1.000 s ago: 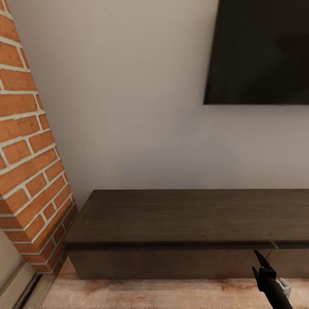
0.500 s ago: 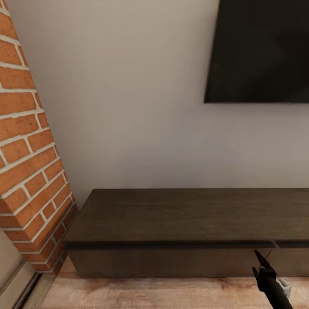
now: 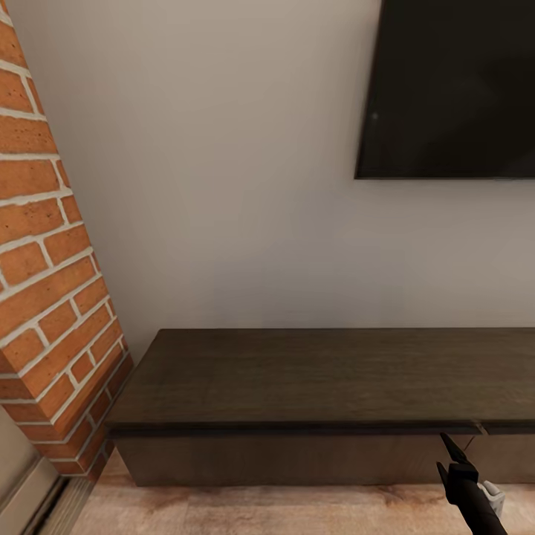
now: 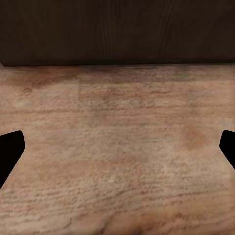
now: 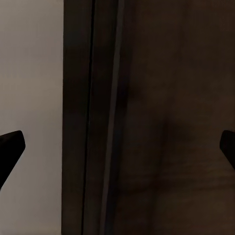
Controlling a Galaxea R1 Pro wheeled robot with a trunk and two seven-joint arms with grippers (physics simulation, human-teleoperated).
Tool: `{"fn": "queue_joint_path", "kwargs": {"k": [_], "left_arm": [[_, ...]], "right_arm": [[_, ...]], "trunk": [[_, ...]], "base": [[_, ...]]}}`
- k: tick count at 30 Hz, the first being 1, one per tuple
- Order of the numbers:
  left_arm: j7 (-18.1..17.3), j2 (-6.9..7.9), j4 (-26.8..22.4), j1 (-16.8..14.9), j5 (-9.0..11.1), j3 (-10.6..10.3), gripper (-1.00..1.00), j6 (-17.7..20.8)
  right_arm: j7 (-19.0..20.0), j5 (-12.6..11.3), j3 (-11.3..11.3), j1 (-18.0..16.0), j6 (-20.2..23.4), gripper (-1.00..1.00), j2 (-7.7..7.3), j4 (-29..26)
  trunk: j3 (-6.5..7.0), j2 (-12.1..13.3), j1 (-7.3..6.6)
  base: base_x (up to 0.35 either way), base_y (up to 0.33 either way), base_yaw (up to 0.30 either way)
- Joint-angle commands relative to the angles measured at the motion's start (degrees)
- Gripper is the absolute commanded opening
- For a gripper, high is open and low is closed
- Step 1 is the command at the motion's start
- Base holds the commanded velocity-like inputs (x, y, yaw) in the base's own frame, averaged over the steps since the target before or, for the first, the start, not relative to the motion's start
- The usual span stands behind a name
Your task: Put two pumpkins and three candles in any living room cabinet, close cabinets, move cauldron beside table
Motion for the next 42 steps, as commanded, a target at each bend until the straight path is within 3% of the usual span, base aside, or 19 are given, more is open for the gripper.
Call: {"fn": "queue_joint_path", "kwargs": {"k": [1, 18, 42], "left_arm": [[-0.23, -0.03, -0.02, 0.01, 0.02, 0.07, 1.00, -0.13], [-0.16, 0.14, -0.64, 0.36, 0.51, -0.01, 1.00, -6.16], [-0.14, 0.02, -0.31, 0.45, 0.51, -0.01, 1.00, -7.59]], "right_arm": [[0.16, -0.57, 0.01, -0.03, 0.56, 1.00, -0.02, 0.05], [0.21, -0.50, 0.02, -0.03, 0.56, 1.00, -0.02, -0.09], [0.23, -0.48, 0.10, -0.03, 0.56, 1.00, 0.05, -0.13]], "trunk": [[-0.04, -0.02, -0.01], [-0.04, -0.02, -0.01], [-0.04, -0.02, -0.01]], "base": [[0.005, 0.000, 0.000], [0.029, 0.018, 0.000], [0.028, 0.005, 0.000]]}}
